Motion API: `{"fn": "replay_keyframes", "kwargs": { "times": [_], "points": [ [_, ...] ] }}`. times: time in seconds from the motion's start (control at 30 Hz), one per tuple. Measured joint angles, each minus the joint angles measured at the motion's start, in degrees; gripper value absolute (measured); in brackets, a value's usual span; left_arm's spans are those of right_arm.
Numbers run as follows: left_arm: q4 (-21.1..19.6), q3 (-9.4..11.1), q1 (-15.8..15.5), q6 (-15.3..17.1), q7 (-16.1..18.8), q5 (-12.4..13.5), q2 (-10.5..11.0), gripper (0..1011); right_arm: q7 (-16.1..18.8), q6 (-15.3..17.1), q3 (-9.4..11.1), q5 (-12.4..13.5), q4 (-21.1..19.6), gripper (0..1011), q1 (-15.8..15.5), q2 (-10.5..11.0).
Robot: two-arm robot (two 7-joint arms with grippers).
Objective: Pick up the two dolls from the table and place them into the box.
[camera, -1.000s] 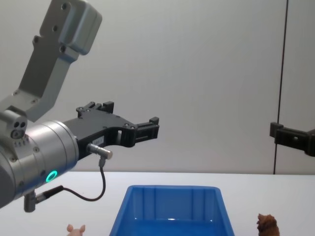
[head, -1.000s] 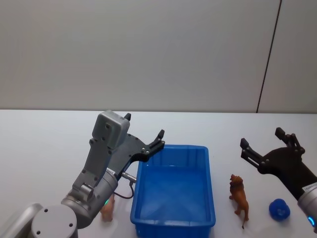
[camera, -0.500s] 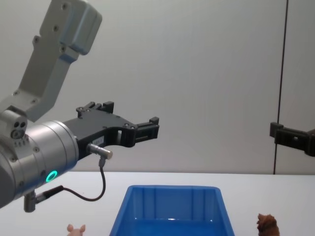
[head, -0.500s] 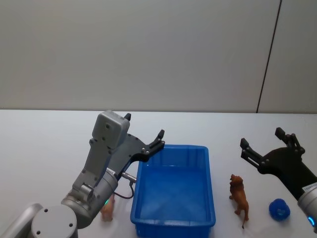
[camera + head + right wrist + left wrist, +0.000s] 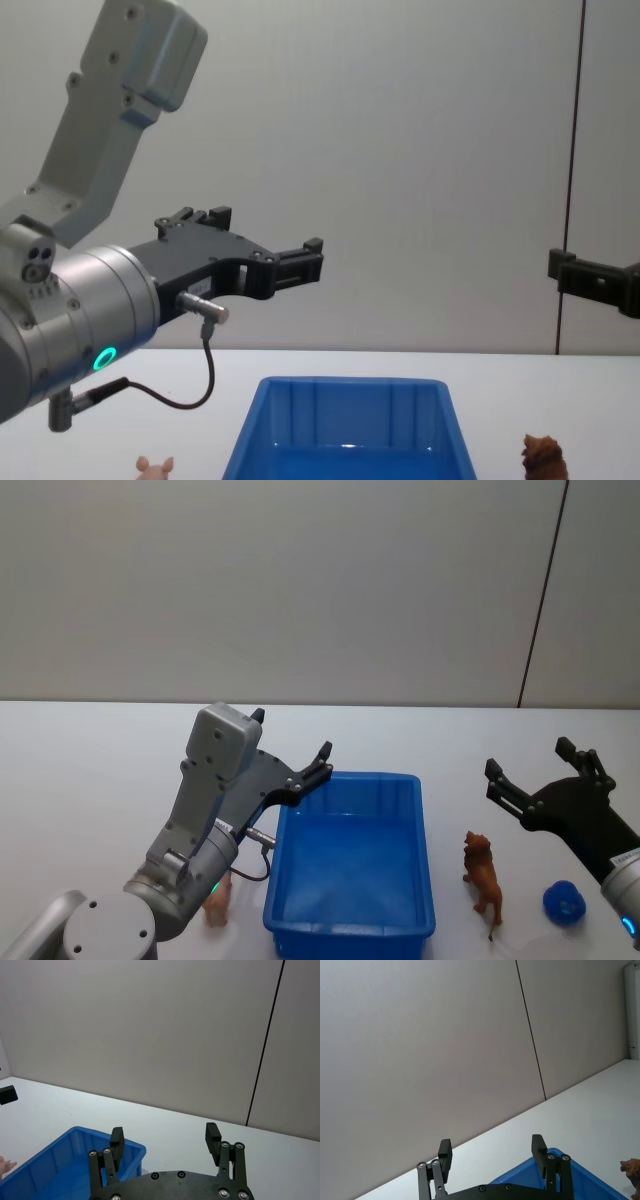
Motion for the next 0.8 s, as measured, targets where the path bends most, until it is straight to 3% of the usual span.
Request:
{"fn": "replay_keyframes", "kwargs": {
  "times": [0.4,0.8],
  "points": [
    [0.00,0.00,0.00,0.00,0.00,0.00,0.00,1001,-0.63,0.33,-0.02,-0.07,0.02,1001,-0.06,-0.22],
    [0.00,0.00,0.00,0.00,0.00,0.00,0.00,1001,-4.98,4.67,-0.08,-0.90,1.09,1001,0.17,-1.47]
  ]
}}
